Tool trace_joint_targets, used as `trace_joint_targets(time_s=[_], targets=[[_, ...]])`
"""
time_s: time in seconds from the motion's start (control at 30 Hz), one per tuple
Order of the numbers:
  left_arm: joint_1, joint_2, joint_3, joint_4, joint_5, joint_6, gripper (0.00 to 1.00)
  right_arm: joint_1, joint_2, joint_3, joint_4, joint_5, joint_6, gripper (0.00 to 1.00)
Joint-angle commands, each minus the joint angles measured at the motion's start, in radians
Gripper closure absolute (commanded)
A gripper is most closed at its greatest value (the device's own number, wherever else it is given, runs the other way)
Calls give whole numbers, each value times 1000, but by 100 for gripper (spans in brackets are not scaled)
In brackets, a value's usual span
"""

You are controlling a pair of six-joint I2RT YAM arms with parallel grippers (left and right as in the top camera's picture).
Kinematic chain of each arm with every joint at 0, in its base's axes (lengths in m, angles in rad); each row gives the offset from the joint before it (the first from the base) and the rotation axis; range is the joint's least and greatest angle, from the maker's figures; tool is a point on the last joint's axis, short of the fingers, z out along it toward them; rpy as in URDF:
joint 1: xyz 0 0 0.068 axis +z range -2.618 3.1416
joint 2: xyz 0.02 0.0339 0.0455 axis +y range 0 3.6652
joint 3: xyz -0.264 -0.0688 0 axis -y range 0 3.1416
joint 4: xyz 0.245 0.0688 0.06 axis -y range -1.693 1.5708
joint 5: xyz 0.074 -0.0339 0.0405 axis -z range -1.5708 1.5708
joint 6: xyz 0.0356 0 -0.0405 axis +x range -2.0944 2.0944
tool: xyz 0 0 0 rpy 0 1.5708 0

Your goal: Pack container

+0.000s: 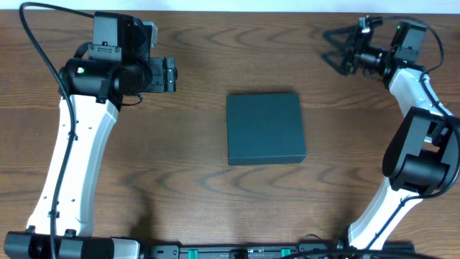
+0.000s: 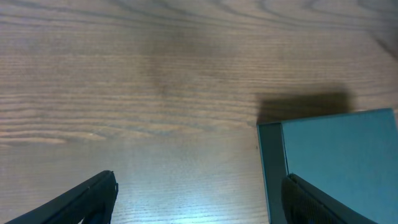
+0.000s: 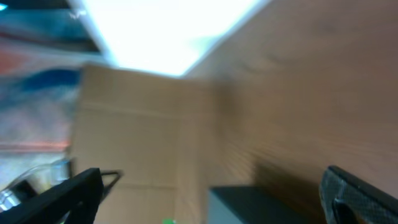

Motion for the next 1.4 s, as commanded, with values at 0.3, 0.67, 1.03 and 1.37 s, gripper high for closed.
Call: trace_joint_targets(time_s=[0.3, 0.67, 1.03, 1.37], targets=[[-1, -12, 3, -4, -19, 14, 16, 83, -169, 1, -566, 673, -662, 1], [-1, -12, 3, -73, -79, 13, 16, 302, -516, 1, -666, 921, -698, 1], [-78, -12, 3, -158, -211, -13, 16, 559, -549, 0, -832, 1071, -612, 1], [-120, -12, -9, -185, -229, -66, 20, 700, -504, 0, -835, 1070, -590, 73]])
